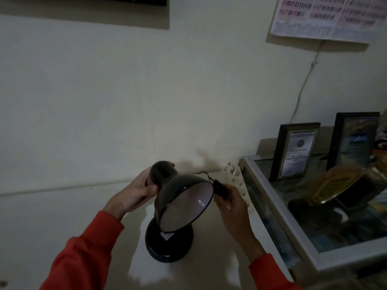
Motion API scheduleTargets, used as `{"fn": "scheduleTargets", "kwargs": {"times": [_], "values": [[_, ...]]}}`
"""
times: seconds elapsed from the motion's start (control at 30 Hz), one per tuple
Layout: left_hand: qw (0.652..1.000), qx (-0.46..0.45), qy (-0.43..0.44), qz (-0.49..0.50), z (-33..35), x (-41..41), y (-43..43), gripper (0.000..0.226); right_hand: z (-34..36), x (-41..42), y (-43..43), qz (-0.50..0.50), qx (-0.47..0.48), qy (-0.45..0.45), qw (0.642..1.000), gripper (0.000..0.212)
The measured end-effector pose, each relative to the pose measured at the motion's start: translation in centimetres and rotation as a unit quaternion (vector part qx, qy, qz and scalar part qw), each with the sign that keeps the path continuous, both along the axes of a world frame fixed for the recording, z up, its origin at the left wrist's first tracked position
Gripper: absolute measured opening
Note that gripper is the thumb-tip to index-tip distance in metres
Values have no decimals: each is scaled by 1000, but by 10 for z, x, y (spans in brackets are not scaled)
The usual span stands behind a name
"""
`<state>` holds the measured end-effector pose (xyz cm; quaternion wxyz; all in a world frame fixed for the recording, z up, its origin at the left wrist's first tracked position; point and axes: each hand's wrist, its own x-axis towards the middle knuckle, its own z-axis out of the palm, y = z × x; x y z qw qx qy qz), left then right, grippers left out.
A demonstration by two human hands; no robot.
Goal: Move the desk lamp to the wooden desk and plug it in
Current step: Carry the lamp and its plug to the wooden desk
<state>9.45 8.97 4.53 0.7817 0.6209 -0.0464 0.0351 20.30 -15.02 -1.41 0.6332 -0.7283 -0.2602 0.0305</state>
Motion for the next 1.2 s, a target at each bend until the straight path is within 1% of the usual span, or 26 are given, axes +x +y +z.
{"fn": "scheduleTargets", "kwargs": {"times": [0.1, 0.23, 0.37, 0.47, 0.57, 0.63, 0.7, 0.83, 0.93, 1.07, 1.2], "values": [[993, 53, -40, 94, 1, 0, -8, 75, 1, -1, 2, -5, 9, -10, 1000, 39], [972, 110, -77, 194, 5, -2, -20, 81, 5, -5, 6, -10, 47, -16, 999, 34], [954, 155, -97, 239, 6, -6, -33, 68, 14, -8, 11, -36, 110, -22, 993, 29], [947, 145, -105, 267, 5, -10, -39, 50, 32, -7, 12, -64, 165, -38, 984, 31], [939, 108, -118, 304, 20, -14, -44, 45, 64, -3, 8, -80, 203, -59, 974, 34], [936, 89, -134, 314, 38, -17, -48, 48, 87, -3, 6, -75, 221, -71, 970, 35], [932, 95, -152, 314, 53, -18, -51, 50, 110, -7, 4, -79, 232, -97, 965, 32], [928, 112, -183, 303, 75, -20, -60, 57, 151, -25, -11, -119, 265, -146, 946, 28], [924, 118, -206, 300, 93, -24, -69, 55, 179, -44, -33, -132, 282, -185, 932, 22], [920, 119, -217, 303, 113, -29, -92, 52, 195, -71, -72, -164, 263, -227, 923, 21], [919, 115, -230, 297, 114, -33, -128, 51, 183, -101, -116, -218, 225, -214, 925, 22]]}}
